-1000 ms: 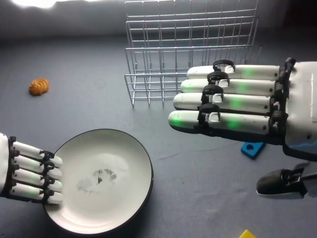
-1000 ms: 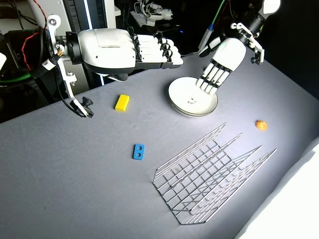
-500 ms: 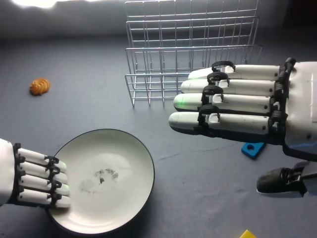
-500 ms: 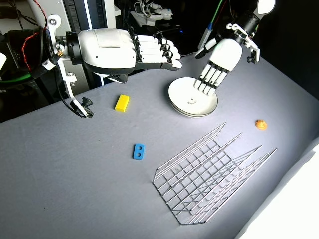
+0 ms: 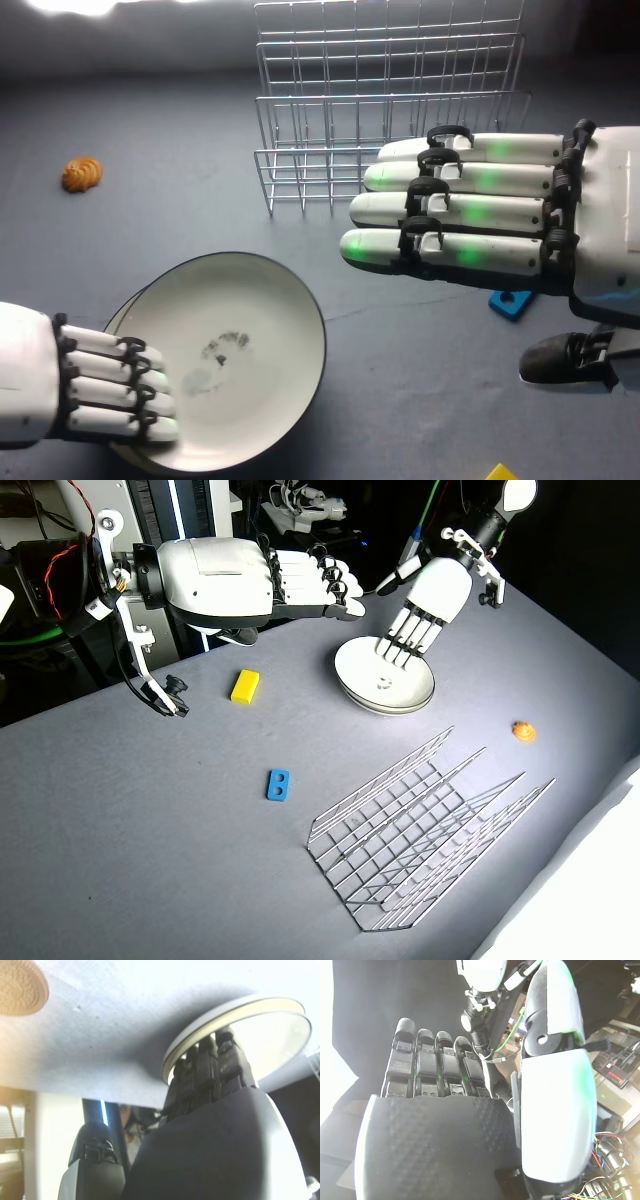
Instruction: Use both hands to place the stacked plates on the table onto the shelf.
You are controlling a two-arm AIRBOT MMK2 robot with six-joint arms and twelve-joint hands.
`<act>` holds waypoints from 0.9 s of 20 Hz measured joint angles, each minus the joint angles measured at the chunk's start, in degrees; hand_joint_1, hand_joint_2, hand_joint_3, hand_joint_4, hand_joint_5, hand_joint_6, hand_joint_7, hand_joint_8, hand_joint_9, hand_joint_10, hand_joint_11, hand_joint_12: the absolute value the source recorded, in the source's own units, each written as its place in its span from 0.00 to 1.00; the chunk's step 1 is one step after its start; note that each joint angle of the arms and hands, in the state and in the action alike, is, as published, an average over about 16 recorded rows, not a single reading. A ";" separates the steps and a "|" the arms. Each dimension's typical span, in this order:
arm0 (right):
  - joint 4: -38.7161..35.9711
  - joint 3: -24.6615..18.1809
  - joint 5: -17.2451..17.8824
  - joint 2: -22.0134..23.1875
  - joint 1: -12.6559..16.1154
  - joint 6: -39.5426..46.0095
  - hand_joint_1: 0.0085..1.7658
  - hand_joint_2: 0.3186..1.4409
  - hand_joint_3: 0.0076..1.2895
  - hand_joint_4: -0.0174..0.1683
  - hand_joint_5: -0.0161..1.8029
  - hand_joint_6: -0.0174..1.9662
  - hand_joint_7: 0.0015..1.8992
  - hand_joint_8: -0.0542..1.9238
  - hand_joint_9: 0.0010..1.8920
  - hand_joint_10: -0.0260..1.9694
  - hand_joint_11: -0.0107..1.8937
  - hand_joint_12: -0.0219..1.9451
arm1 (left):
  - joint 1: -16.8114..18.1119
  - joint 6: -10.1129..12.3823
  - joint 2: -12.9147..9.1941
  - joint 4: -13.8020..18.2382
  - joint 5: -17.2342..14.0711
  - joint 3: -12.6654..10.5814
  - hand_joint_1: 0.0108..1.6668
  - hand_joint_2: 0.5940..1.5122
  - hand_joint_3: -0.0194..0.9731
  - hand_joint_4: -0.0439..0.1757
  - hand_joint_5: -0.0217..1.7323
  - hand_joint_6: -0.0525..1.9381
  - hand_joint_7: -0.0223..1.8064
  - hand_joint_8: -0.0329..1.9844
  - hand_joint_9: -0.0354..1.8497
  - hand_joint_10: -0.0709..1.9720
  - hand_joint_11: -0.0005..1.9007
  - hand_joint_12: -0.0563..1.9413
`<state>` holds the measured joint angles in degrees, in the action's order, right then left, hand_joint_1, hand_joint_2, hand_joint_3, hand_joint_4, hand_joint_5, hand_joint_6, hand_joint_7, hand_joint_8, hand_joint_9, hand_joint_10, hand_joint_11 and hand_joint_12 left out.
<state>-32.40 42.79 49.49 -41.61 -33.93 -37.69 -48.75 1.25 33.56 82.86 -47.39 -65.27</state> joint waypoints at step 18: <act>-0.33 4.59 -1.19 -6.37 -1.08 -10.61 0.65 0.54 0.01 0.09 0.02 0.02 0.01 0.03 0.01 0.02 0.02 0.04 | 0.58 -0.11 4.20 -11.87 4.46 7.01 0.00 0.57 0.03 0.17 0.07 0.02 0.07 0.01 0.07 0.03 0.01 0.08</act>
<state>-32.73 47.38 48.30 -47.97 -35.01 -48.29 -48.17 1.14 37.76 70.98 -42.93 -58.26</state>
